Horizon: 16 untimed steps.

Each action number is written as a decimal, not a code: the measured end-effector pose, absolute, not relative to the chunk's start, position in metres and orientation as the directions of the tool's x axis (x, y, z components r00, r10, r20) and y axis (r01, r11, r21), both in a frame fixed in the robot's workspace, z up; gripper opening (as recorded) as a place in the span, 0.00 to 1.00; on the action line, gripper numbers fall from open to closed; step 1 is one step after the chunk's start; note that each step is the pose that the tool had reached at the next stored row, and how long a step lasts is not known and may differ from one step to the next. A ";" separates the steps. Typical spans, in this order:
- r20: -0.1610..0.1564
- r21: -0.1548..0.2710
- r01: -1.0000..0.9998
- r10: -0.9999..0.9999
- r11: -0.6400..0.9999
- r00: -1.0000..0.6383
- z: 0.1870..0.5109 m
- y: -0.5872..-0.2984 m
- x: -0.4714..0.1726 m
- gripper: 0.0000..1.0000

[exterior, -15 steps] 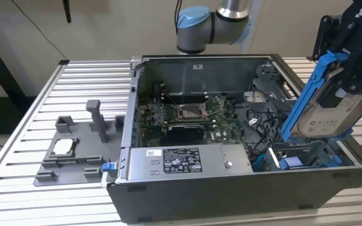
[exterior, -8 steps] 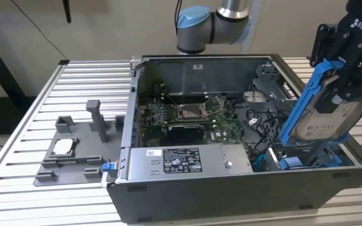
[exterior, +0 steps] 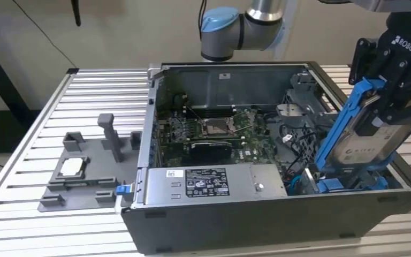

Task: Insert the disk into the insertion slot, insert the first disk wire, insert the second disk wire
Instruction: 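Insert the disk into the insertion slot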

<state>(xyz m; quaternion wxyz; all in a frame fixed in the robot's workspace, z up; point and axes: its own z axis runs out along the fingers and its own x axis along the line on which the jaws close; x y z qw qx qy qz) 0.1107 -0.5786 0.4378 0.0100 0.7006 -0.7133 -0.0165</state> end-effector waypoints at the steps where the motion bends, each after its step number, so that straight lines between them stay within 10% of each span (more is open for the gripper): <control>1: -0.009 0.038 -0.999 -1.000 0.018 -0.018 0.436 -0.579 0.111 0.33; 16: -0.029 0.040 -0.999 -0.999 0.015 -0.016 0.421 -0.579 0.114 0.33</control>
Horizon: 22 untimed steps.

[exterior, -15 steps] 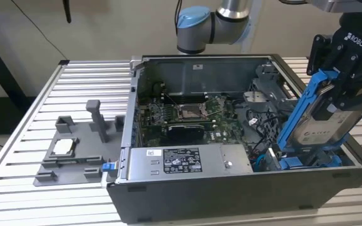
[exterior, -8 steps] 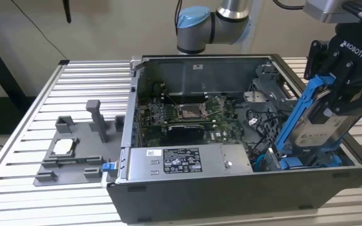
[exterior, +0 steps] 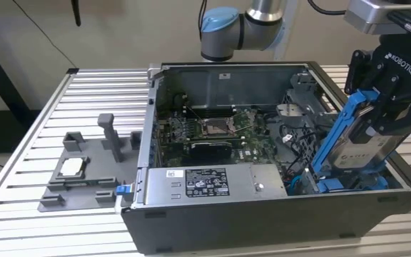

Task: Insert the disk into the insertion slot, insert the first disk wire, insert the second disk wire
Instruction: 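Insert the disk into the insertion slot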

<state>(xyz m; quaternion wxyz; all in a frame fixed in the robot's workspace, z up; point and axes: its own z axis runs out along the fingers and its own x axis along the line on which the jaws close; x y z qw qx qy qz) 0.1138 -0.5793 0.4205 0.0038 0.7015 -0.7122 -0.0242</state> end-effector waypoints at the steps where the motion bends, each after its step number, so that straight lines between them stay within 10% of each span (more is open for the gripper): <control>1: -0.029 0.040 -0.999 -0.999 0.014 -0.015 0.419 -0.579 0.114 0.33; 22: -0.030 0.040 -0.999 -0.999 0.013 -0.014 0.384 -0.579 0.115 0.33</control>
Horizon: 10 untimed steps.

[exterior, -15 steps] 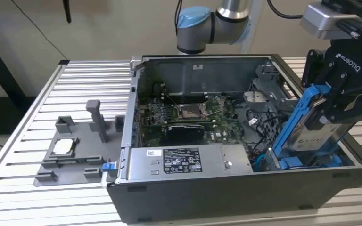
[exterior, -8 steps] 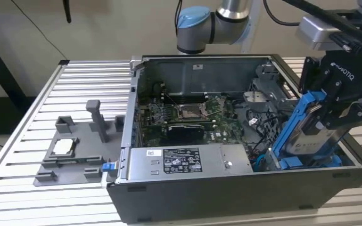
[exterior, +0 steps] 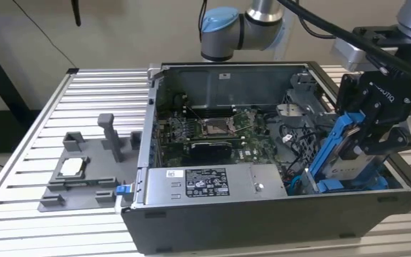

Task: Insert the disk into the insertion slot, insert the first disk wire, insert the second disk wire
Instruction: 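Insert the disk into the insertion slot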

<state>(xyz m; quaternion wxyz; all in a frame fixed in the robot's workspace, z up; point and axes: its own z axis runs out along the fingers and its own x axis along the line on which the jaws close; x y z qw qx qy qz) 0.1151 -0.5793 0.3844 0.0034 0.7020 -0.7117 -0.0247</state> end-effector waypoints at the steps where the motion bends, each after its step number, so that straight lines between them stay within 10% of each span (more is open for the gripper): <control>1: -0.030 0.040 -0.999 -0.999 0.013 -0.014 0.383 -0.579 0.115 0.33; 10: -0.030 0.040 -0.999 -0.999 0.013 -0.014 0.369 -0.579 0.115 0.33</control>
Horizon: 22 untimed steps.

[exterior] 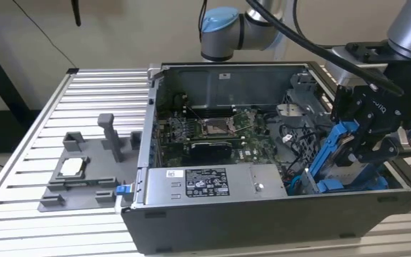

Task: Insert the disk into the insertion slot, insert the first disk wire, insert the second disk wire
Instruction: 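Insert the disk into the insertion slot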

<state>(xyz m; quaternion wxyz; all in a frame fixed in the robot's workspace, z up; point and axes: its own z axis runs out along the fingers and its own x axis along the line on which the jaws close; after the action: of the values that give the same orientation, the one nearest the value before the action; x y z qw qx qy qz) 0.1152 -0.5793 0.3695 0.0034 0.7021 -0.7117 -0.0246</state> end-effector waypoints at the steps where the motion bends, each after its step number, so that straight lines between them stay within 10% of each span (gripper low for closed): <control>1: -0.030 0.040 -0.999 -0.999 0.013 -0.014 0.369 -0.579 0.115 0.33; 22: -0.030 0.016 -1.000 -0.999 0.013 -0.014 0.383 -0.575 0.115 0.47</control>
<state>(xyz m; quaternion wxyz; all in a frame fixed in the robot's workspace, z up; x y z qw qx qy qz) 0.1152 -0.5746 0.3827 -0.0050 0.7023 -0.7117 -0.0163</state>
